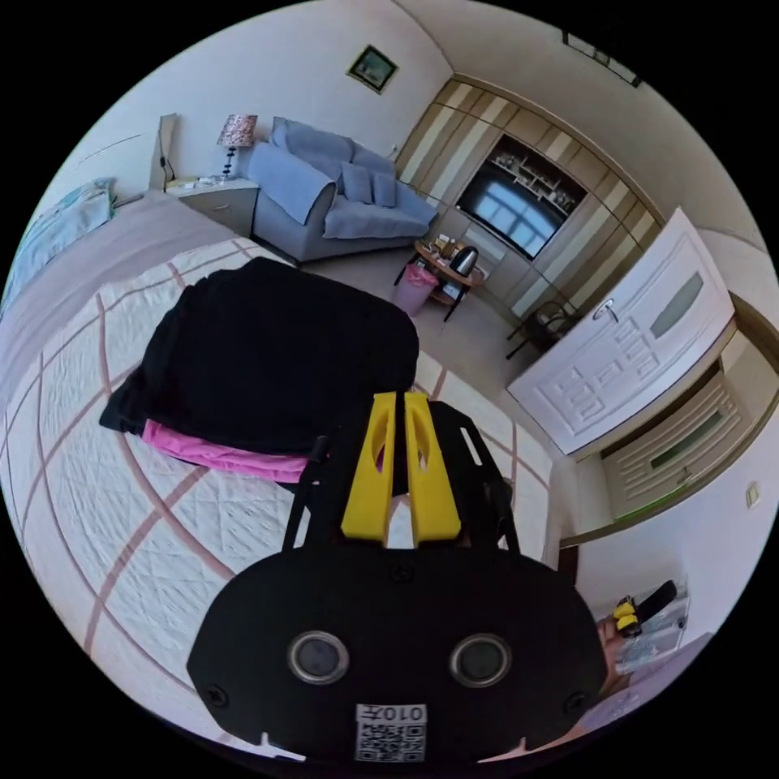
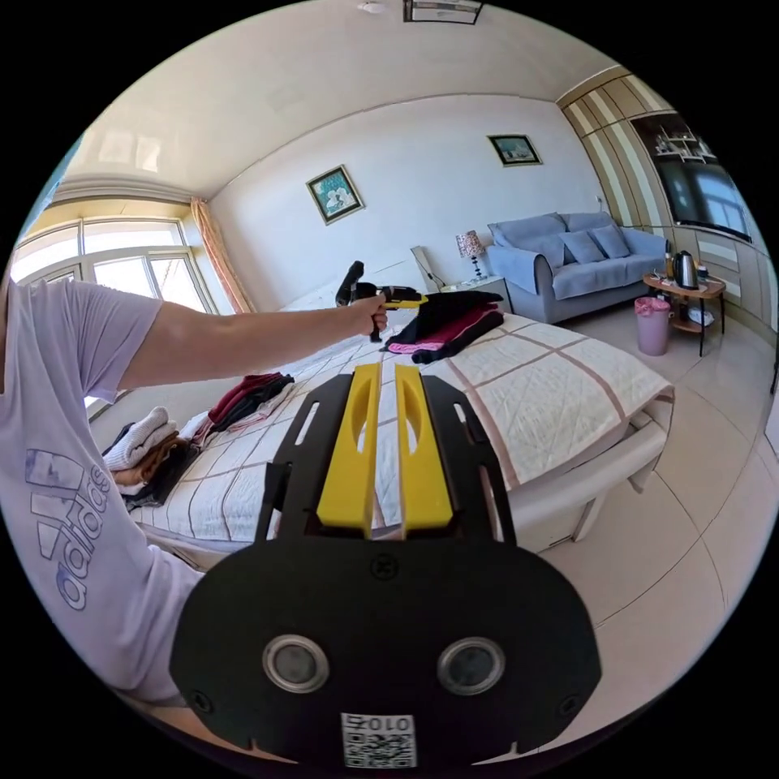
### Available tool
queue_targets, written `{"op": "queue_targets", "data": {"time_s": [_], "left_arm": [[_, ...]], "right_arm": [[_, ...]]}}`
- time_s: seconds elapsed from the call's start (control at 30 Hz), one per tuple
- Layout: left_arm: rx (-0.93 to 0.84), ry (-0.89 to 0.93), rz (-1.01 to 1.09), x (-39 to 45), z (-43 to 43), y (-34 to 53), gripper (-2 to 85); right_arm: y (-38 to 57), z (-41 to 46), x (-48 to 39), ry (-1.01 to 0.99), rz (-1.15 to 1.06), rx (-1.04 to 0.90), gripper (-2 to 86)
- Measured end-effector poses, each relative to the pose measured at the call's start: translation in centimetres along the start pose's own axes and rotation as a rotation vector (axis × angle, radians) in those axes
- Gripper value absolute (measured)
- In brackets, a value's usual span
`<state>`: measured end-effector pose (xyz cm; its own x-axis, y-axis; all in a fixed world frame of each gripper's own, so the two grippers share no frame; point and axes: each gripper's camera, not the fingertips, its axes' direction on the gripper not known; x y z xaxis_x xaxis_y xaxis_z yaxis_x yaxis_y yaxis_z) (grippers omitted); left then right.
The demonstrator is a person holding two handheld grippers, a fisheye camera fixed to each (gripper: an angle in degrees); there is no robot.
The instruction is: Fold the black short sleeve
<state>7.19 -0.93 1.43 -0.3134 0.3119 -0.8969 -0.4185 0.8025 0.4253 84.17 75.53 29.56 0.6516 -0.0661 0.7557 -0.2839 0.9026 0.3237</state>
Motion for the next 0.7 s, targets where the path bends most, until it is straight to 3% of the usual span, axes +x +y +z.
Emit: {"op": "queue_targets", "data": {"time_s": [0.1, 0.23, 0.33, 0.4, 0.47, 0.53, 0.63, 0.7], "left_arm": [[0.012, -0.083, 0.109, 1.6, -6.2, -2.6, 0.4], [-0.009, -0.123, 0.464, 6.9, -18.1, -2.3, 0.2], [-0.182, -0.064, 0.768, 10.6, -25.8, 4.5, 0.2], [-0.333, -0.069, 0.862, 11.3, -28.7, 10.9, 0.2], [-0.479, -0.115, 0.792, 9.1, -30.2, 19.6, 0.1], [-0.473, -0.083, 0.654, 5.4, -30.9, 25.6, 0.0], [-0.302, 0.201, 0.289, -3.0, -32.0, 34.4, -0.1], [-0.199, 0.278, 0.099, -6.8, -31.9, 39.4, -0.1]], "right_arm": [[-0.6, 0.3, -1.8, -0.022, 0.004, 0.002, 4.8], [-1.7, 0.9, -4.8, -0.038, -0.022, 0.002, 4.5], [-2.5, 1.3, -7.8, -0.041, -0.062, 0.015, 4.7], [-3.0, 2.1, -9.9, -0.064, -0.100, -0.015, 5.6], [-3.2, 3.1, -11.4, -0.053, -0.121, -0.060, 7.0], [-3.1, 4.6, -12.6, -0.051, -0.137, -0.097, 8.6], [-2.8, 8.9, -13.9, -0.068, -0.135, -0.199, 10.5], [-2.4, 13.6, -14.7, -0.042, -0.142, -0.302, 12.2]]}}
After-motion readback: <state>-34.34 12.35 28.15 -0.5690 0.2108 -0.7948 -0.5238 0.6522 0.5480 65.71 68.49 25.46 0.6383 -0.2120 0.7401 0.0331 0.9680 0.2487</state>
